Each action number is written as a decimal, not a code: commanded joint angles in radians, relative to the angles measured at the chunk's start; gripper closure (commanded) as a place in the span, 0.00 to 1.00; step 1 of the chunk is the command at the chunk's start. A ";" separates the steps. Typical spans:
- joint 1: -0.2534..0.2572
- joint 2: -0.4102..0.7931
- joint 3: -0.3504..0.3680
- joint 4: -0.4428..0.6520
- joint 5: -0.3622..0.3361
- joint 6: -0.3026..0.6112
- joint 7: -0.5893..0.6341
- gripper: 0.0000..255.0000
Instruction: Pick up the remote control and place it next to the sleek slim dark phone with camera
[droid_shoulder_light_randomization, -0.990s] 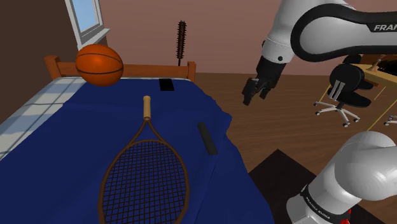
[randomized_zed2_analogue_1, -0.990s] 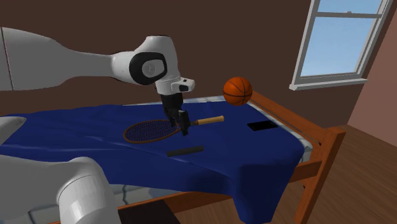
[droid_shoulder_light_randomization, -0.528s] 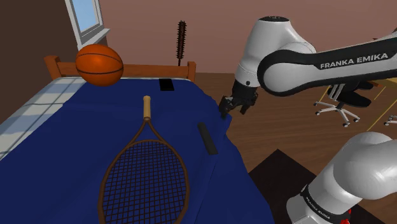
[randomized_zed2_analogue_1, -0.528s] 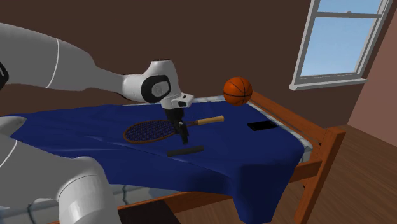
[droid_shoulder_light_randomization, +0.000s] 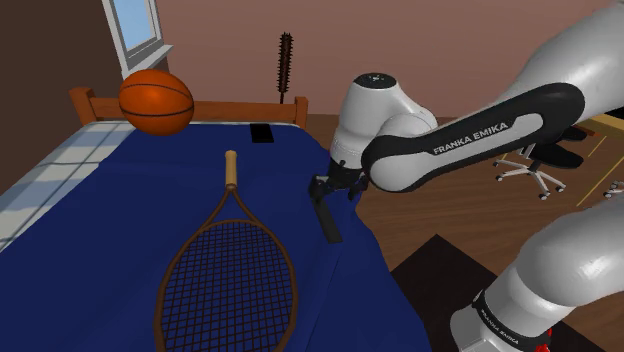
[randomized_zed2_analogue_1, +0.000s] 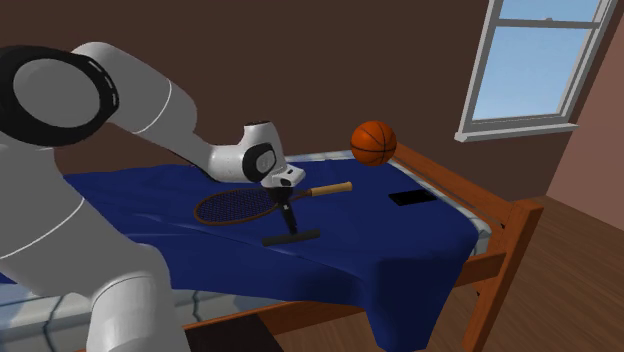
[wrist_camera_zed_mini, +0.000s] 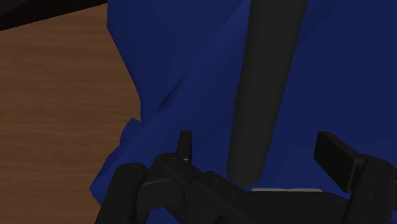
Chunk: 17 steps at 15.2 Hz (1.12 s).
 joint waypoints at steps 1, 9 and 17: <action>-0.048 0.082 0.057 0.031 -0.068 0.047 0.110 0.00; -0.110 0.199 0.093 0.018 -0.205 0.152 0.208 0.00; -0.109 0.199 0.093 0.018 -0.206 0.152 0.208 1.00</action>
